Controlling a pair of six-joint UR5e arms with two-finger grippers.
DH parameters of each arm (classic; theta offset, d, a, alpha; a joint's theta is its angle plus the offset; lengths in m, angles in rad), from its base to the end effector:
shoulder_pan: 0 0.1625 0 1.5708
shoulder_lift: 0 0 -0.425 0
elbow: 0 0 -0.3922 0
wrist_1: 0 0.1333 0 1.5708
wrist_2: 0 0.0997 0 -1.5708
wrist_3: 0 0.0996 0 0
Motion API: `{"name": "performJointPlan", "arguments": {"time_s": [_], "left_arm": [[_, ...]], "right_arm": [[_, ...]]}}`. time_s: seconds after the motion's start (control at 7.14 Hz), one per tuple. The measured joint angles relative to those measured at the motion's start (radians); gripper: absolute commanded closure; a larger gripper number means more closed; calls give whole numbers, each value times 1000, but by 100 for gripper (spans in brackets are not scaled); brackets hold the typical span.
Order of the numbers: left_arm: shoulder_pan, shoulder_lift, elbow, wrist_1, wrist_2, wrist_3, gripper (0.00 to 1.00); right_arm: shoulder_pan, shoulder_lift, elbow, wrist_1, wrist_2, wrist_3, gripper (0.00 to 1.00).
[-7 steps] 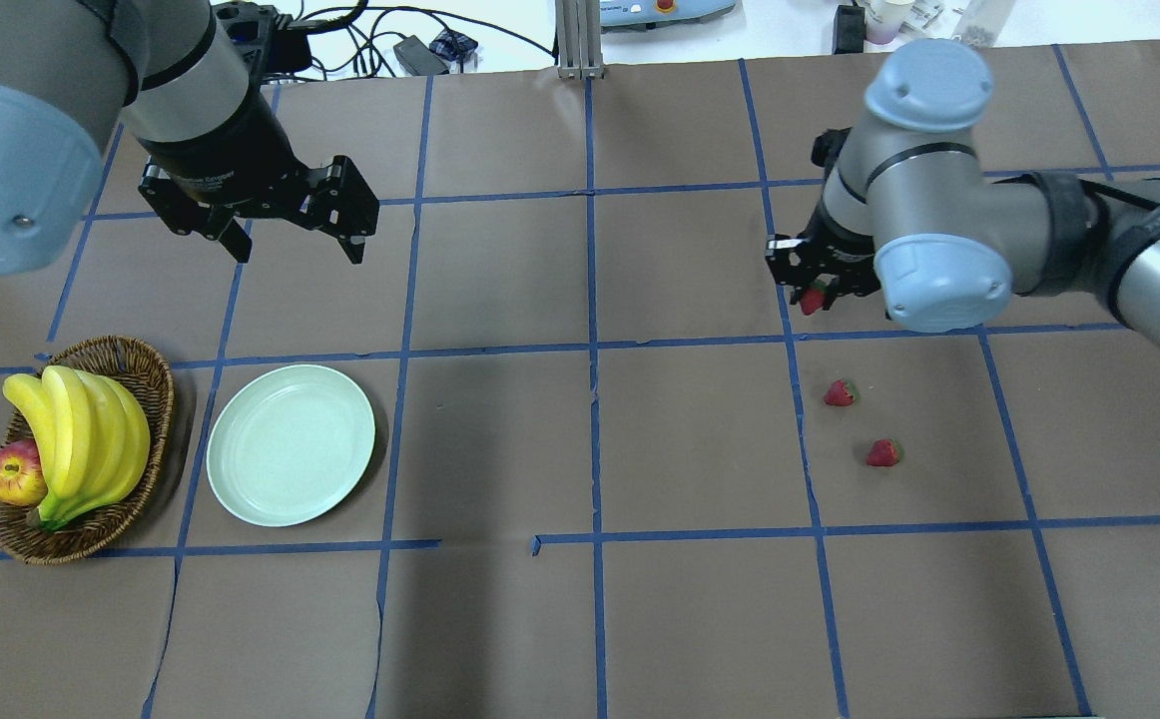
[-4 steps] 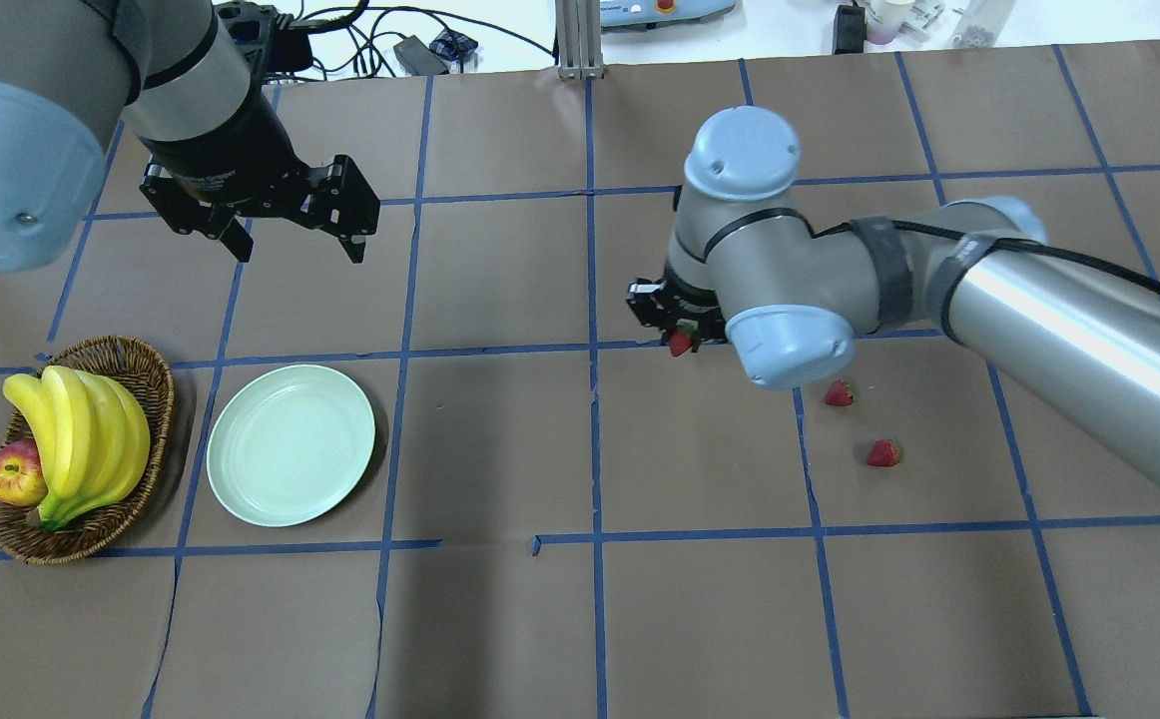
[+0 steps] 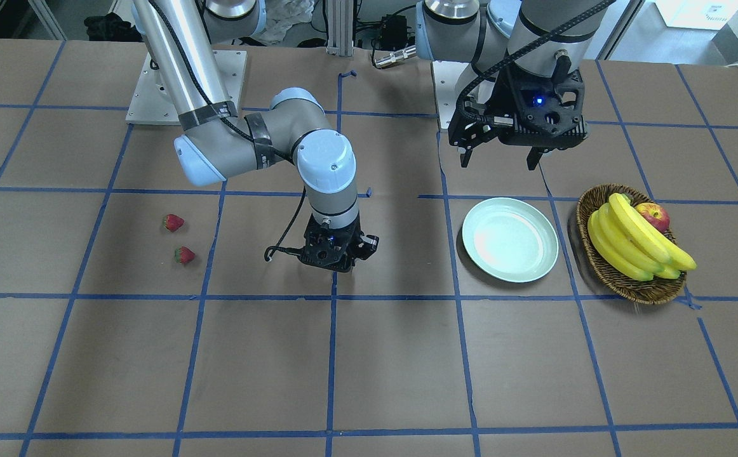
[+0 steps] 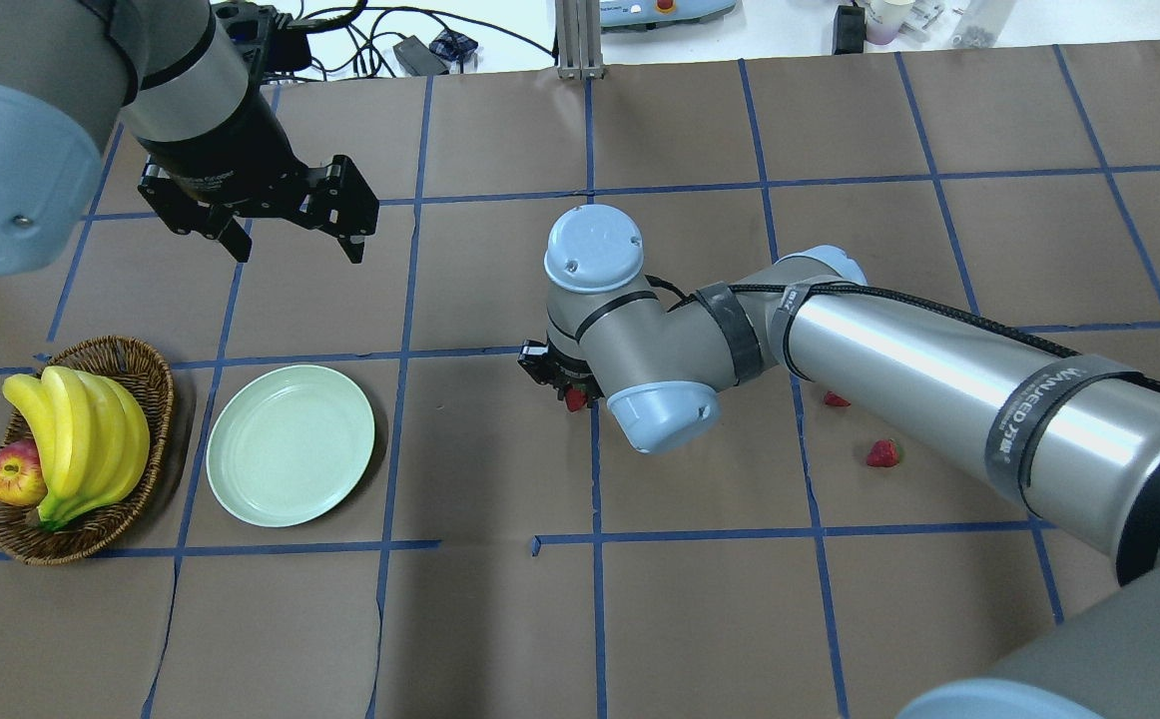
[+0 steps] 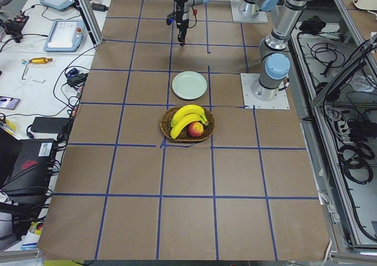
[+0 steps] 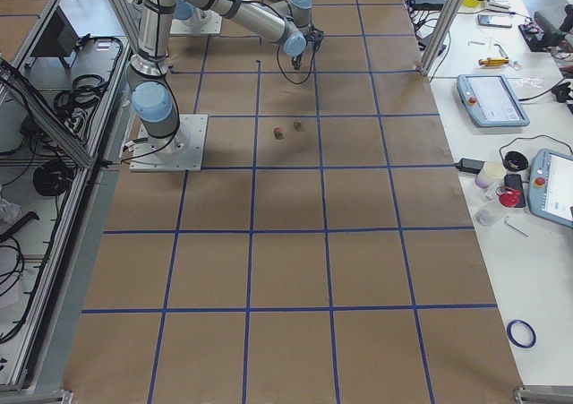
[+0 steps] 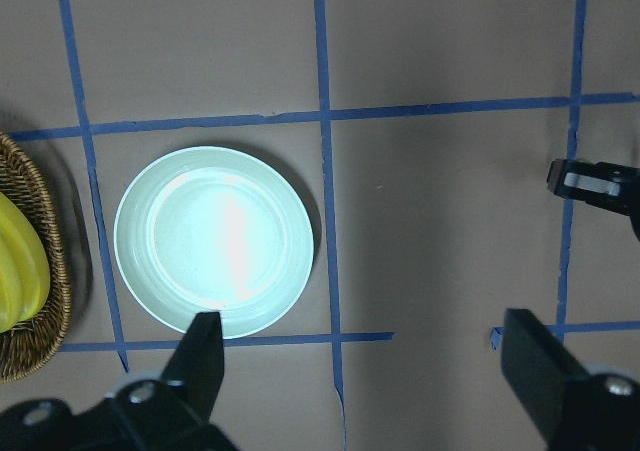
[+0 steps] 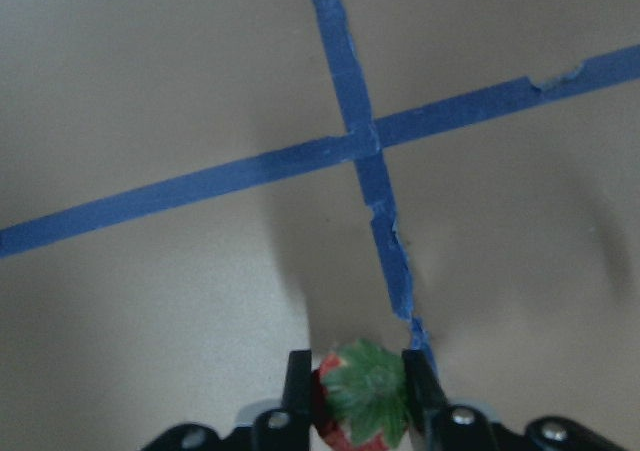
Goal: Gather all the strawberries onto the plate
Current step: 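Carry the strawberry with the right gripper toward the plate and release it midway, then move the right gripper back and grasp a second strawberry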
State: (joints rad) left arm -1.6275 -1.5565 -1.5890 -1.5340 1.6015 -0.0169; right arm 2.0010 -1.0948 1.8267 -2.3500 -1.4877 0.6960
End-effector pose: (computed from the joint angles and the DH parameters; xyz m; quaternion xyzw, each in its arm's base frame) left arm -0.1577 -0.4809 0.4897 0.0196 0.9996 -0.0170 0.0147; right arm 0.3751 -0.4779 0.1837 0.1314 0.9902 0.0022 0.0477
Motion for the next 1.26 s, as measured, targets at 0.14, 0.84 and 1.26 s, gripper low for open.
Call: {"name": "performJointPlan", "arguments": {"time_s": [0.14,0.84,1.26], "left_arm": [[0,1,-1,0,0,0,0],[0,4,-4,0,0,0,0],[0,1,-6,-1,1,0,0]], "right_arm": [[1,7,-3,-1,-4,0,0],[-103,-87,-8,67,-47,-118,0],[-357,-151,84,173,-89,-512,0]]}}
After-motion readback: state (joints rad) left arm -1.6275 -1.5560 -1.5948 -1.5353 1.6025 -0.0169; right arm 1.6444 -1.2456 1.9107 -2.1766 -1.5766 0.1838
